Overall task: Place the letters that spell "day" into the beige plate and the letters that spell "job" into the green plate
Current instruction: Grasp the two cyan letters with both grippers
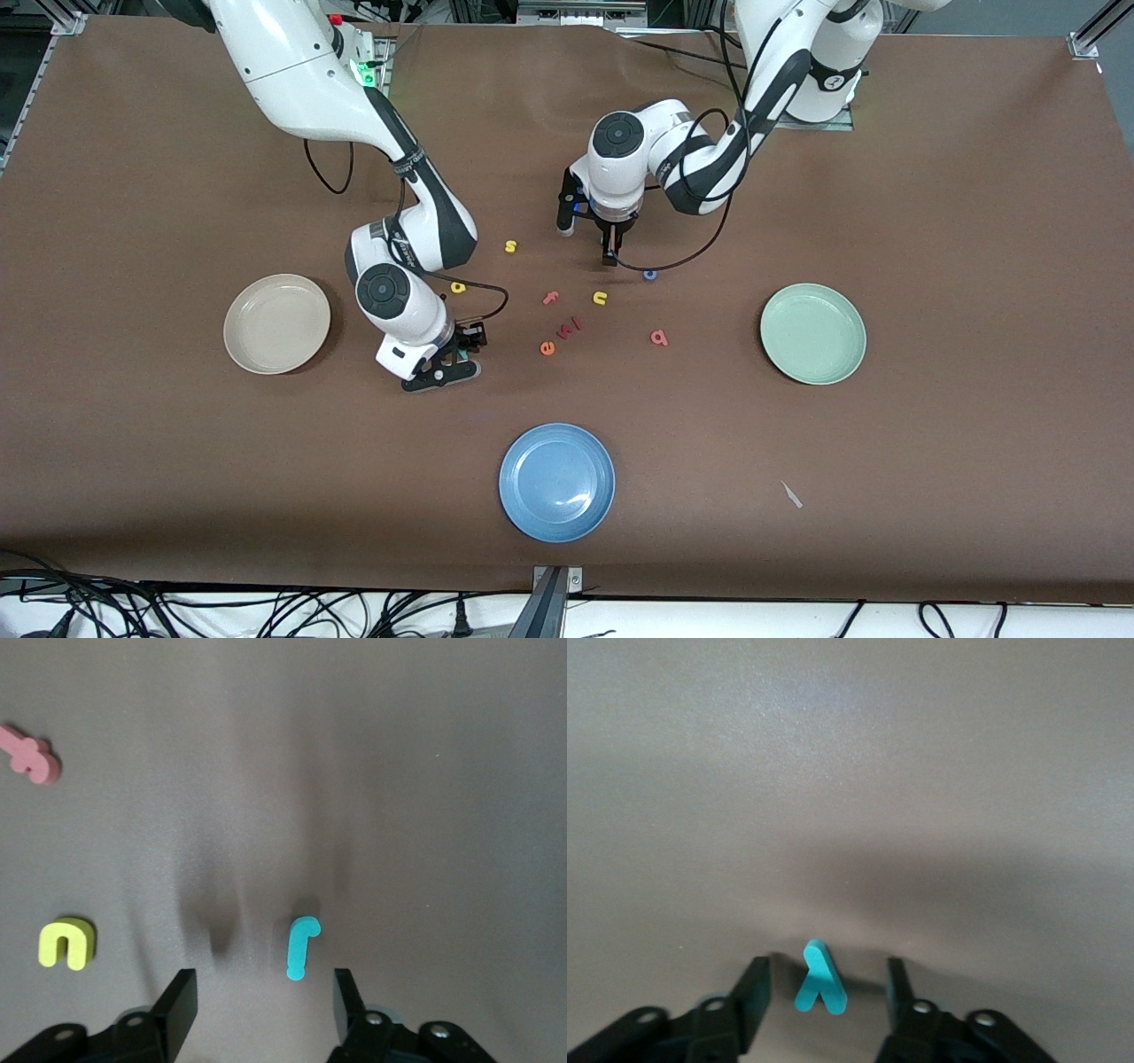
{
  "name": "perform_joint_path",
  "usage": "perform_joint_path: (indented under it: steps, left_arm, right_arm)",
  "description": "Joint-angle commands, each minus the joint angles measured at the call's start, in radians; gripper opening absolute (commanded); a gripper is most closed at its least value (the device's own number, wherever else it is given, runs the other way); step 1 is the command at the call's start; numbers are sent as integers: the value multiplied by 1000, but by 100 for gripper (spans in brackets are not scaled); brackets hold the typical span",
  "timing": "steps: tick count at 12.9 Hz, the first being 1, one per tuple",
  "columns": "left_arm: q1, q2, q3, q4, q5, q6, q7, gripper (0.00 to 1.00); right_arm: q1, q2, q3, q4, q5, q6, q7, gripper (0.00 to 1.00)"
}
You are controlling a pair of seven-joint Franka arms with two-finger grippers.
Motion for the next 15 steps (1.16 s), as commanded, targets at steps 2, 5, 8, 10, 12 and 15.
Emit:
perform_joint_path:
  steps: [2, 5, 8, 10, 12, 15]
  left_arm:
    - [-25, 3, 3, -5, 27, 13, 14, 60]
    - [-25, 9, 3, -17, 65, 16, 14, 54]
    - [-23, 20, 3, -17, 81, 45, 14, 51]
    - [-20, 40, 3, -17, 85, 71, 14, 51]
    - [-23, 40, 3, -17, 85, 71, 14, 48]
    - [-26, 42, 2, -17, 125, 71, 20, 21]
  right_arm:
    - [8, -3, -7, -18, 7, 22, -3, 41]
    - [9, -3, -7, -18, 7, 22, -3, 21]
    - [9, 0, -7, -18, 6, 24, -3, 10]
    - [9, 0, -7, -13, 6, 22, -4, 0]
    - [-2, -11, -13, 25, 6, -38, -15, 0]
    - [-60, -13, -14, 93, 6, -174, -21, 0]
